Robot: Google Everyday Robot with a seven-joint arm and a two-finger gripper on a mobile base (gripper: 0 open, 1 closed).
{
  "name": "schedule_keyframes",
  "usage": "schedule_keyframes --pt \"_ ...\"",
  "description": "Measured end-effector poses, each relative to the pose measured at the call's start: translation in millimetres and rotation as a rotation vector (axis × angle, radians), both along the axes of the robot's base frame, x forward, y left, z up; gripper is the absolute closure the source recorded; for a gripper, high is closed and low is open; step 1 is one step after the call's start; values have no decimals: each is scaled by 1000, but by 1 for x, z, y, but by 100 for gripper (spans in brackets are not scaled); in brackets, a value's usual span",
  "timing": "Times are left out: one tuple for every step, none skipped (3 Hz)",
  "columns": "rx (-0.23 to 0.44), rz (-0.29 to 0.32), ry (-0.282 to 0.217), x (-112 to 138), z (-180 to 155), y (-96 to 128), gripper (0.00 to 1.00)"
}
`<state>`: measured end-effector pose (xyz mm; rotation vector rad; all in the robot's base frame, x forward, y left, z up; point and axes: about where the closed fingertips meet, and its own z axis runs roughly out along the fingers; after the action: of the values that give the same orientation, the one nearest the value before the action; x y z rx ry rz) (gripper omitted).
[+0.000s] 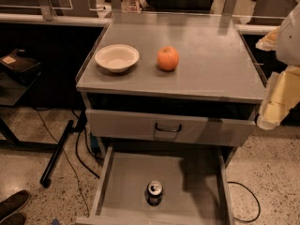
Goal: Pick pepsi can from middle drawer and place on counter
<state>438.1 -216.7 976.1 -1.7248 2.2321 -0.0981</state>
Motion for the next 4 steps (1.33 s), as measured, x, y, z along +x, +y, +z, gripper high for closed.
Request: schedule_keyframes --pt "0 0 0 0 0 0 0" --pt "1 -5 3 3 -16 -3 0" --pt "-8 3 49 9 -55 -13 0" --pt "-7 3 49 9 -55 -13 0"
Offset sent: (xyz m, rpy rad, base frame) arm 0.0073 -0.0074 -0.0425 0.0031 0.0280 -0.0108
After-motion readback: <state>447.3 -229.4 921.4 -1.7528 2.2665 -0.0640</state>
